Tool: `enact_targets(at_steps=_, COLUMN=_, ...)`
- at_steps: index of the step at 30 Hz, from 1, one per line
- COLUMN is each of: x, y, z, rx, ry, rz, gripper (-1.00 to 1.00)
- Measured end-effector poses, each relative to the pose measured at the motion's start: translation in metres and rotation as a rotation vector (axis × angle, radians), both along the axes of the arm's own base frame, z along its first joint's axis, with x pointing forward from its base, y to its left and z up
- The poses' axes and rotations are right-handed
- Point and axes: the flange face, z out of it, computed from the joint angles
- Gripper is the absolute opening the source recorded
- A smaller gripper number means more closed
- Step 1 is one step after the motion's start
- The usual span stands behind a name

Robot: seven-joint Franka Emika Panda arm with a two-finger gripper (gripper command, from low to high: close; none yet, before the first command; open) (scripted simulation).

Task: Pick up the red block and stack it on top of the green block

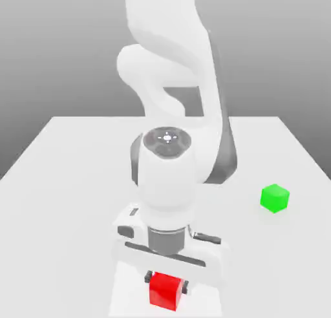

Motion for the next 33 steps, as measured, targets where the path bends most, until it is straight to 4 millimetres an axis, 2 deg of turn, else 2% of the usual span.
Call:
enact_targets(at_steps=2, x=0.0, y=0.0, z=-0.006, rx=0.0, ry=0.0, rz=0.0, gripper=-1.0)
enact_targets(at_steps=3, x=0.0, y=0.0, z=-0.003, rx=0.0, ry=0.0, rz=0.0, gripper=-1.0)
enact_targets(at_steps=8, x=-0.001, y=0.002, z=0.05, rx=0.001, ry=0.0, rz=0.002, gripper=-1.0)
enact_targets(at_steps=9, x=-0.004, y=0.016, z=0.059, rx=0.009, ry=-0.001, rz=0.018, gripper=-1.0)
enact_targets(at_steps=11, x=-0.016, y=0.058, z=0.073, rx=0.031, ry=-0.005, rz=0.069, gripper=-1.0)
enact_targets(at_steps=14, x=-0.05, y=0.139, z=0.091, rx=0.057, ry=-0.005, rz=0.197, gripper=-1.0)
enact_targets(at_steps=16, x=-0.078, y=0.18, z=0.099, rx=0.069, ry=-0.003, rz=0.263, gripper=-1.0)
enact_targets(at_steps=22, x=-0.162, y=0.246, z=0.111, rx=0.073, ry=0.007, rz=0.382, gripper=-1.0)
enact_targets(at_steps=26, x=-0.229, y=0.277, z=0.108, rx=0.049, ry=0.01, rz=0.484, gripper=-1.0)
enact_targets(at_steps=30, x=-0.289, y=0.287, z=0.097, rx=0.009, ry=0.004, rz=0.574, gripper=-1.0)
enact_targets(at_steps=33, x=-0.297, y=0.284, z=0.083, rx=-0.028, ry=0.0, rz=0.584, gripper=-1.0)
